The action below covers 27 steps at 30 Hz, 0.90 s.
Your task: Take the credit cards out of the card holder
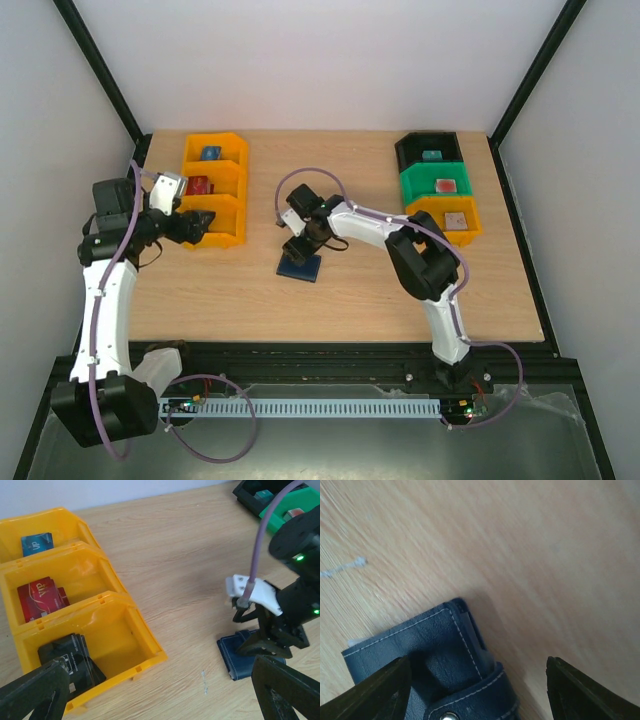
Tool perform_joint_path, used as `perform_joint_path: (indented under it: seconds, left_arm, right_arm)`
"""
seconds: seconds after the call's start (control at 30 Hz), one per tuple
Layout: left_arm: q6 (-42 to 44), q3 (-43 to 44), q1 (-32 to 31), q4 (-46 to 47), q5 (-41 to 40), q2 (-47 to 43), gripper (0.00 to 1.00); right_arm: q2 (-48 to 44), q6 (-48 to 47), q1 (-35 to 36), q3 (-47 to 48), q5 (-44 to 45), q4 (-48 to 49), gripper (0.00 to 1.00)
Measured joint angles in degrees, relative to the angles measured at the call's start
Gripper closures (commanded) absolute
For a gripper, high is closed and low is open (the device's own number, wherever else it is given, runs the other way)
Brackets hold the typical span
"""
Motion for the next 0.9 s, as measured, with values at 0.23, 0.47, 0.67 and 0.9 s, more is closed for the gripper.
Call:
perform_joint_path:
  seconds: [0.23, 0.47, 0.67, 0.9]
  left_arm:
    - [-0.1, -1.5, 0.0, 0.0, 2.1, -0.1, 0.01]
    - [-0.1, -1.9, 0.0, 0.1, 2.3, -0.1, 0.01]
    - [-0.1, -2.1, 0.0, 0.0, 3.1, -0.1, 0.01]
    - [0.0, -2.1, 0.0, -0.3, 4.9, -0.1, 0.01]
  right_arm:
    - [2.9, -1.4, 0.0, 1.9, -5.7, -2.3, 0.65]
    - [3.2, -1.2, -0.1, 1.9, -11.1, -2.6, 0.98]
    - [3.2, 1.4, -1.7, 0.9, -18.2, -2.0, 0.98]
    - [-1.6, 6.2, -3.3, -3.9, -22.0, 1.0, 0.98]
